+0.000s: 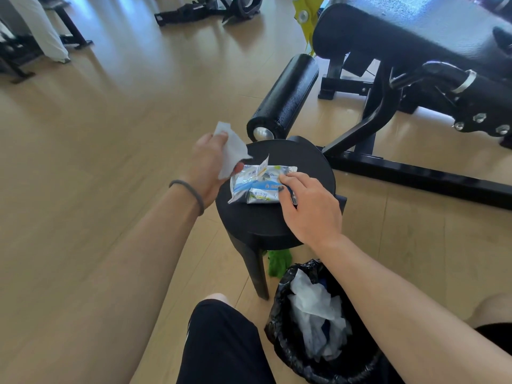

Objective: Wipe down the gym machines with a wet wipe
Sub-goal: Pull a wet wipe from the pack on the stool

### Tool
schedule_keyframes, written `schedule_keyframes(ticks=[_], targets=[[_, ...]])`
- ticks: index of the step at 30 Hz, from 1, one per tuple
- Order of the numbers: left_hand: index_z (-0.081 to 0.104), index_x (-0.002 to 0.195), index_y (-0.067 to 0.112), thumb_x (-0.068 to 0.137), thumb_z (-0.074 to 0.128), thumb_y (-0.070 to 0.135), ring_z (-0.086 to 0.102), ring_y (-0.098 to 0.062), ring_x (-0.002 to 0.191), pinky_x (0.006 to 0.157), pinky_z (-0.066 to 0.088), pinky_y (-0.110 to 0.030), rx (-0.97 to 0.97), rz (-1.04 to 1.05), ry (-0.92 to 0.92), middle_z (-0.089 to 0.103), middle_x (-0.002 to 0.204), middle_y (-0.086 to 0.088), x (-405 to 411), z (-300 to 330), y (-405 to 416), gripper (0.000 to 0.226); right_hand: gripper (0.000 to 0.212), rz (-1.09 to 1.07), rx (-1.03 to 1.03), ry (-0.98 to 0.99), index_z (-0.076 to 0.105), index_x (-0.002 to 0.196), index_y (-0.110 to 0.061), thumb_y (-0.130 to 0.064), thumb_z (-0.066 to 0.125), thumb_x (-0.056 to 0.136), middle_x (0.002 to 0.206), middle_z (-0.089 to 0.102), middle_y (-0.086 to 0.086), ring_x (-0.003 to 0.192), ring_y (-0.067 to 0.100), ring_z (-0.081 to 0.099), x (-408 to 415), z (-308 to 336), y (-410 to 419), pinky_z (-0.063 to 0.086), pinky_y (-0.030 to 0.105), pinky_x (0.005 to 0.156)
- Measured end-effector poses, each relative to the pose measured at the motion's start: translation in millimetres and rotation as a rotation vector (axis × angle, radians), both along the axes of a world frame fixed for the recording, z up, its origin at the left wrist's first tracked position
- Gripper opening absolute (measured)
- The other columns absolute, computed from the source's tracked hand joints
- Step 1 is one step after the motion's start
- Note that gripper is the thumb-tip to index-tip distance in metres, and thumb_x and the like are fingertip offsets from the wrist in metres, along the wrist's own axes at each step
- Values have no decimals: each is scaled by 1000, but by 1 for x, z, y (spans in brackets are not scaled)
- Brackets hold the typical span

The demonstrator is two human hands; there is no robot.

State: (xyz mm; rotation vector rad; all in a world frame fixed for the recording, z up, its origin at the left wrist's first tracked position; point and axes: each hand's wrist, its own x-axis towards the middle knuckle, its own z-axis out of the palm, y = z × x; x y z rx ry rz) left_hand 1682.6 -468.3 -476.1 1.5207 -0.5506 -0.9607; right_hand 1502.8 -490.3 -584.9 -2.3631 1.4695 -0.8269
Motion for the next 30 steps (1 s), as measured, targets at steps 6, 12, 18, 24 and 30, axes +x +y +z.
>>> schedule_keyframes(ticks=[6,12,18,24,30], targets=[[54,97,13,106,39,38,49,-16,74,63,39,-28,177,-459,-781,51,83,3,-8,-16,17,31,37,7,113,-58,60,137,-32,-41,41,106,134,63,-13,118,9,56,-2,6,-1,46,26,79],[43,85,20,105,38,34,45,-15,66,56,33,-29,221,-645,-1022,53,78,-3,-24,-13,15,25,42,35,241,-215,46,149,-37,-41,36,108,148,51,-18,131,4,47,-6,10,-1,35,16,84],[39,78,20,105,40,31,38,-13,64,60,33,-29,196,-609,-855,42,74,1,-32,-16,7,29,42,95,173,-49,49,148,-37,-40,34,109,157,44,-13,141,9,40,-8,11,0,41,30,105],[41,82,20,106,38,32,40,-13,64,60,35,-29,242,-576,-914,46,75,-2,-32,-21,6,27,43,95,180,-87,56,145,-29,-40,32,110,152,52,-8,138,11,44,-7,14,1,39,30,108],[42,79,16,105,40,36,41,-15,66,60,33,-30,331,-574,-852,45,75,0,-42,8,-4,32,33,-3,736,-599,68,98,-20,-35,40,108,97,67,-5,92,10,59,-5,52,-16,47,24,75]])
